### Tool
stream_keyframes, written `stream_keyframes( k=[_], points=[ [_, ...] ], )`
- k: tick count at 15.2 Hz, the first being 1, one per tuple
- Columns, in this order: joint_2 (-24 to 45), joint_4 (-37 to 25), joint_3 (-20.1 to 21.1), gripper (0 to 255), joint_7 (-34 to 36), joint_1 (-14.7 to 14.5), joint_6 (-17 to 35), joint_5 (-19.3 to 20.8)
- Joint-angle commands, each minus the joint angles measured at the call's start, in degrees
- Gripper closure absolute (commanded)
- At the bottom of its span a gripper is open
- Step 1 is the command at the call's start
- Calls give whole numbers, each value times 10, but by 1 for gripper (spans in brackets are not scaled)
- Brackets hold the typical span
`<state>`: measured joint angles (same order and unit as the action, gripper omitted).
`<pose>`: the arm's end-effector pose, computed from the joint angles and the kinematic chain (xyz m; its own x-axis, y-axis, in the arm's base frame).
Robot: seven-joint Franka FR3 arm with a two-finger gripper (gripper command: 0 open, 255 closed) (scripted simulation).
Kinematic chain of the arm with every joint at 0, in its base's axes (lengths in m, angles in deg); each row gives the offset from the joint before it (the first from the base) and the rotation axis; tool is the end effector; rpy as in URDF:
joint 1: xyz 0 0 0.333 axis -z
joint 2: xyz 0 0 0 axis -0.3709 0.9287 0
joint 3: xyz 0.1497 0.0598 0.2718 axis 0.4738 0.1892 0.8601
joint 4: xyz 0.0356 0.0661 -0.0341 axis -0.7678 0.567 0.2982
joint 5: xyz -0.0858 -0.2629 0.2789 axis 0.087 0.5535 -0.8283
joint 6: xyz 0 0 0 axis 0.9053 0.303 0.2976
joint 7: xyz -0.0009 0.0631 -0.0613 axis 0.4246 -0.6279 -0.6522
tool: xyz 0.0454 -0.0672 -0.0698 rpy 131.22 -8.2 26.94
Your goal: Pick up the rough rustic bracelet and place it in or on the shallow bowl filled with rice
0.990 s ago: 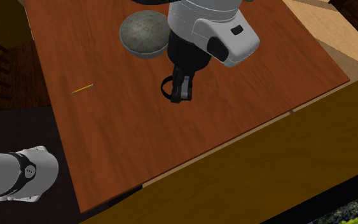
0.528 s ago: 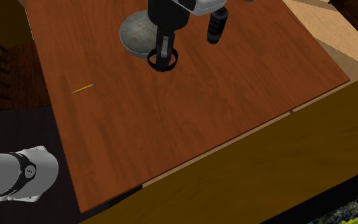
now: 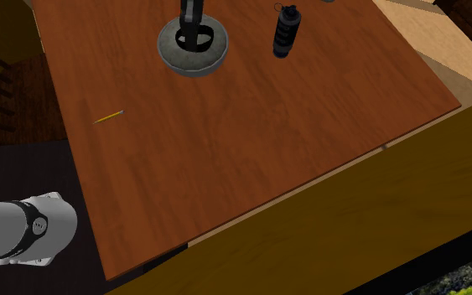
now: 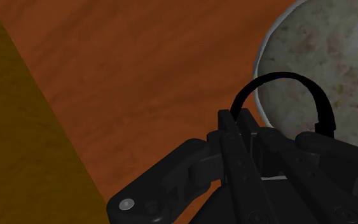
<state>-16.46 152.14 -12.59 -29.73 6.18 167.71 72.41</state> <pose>0.4802 0.3446 0.4395 0.9705 -0.1526 -0.1864 -0.1003 -0.9596 0.2630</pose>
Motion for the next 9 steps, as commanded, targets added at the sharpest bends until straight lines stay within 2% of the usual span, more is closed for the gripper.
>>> stream_keyframes(
  k=[1, 4, 9],
  points=[
    [19, -23, 10, 255, 29, -19, -8, 0],
    [51, -63, 22, 255, 68, -49, -21, 3],
    [58, -34, 20, 255, 71, -49, 14, 7]
  ],
)
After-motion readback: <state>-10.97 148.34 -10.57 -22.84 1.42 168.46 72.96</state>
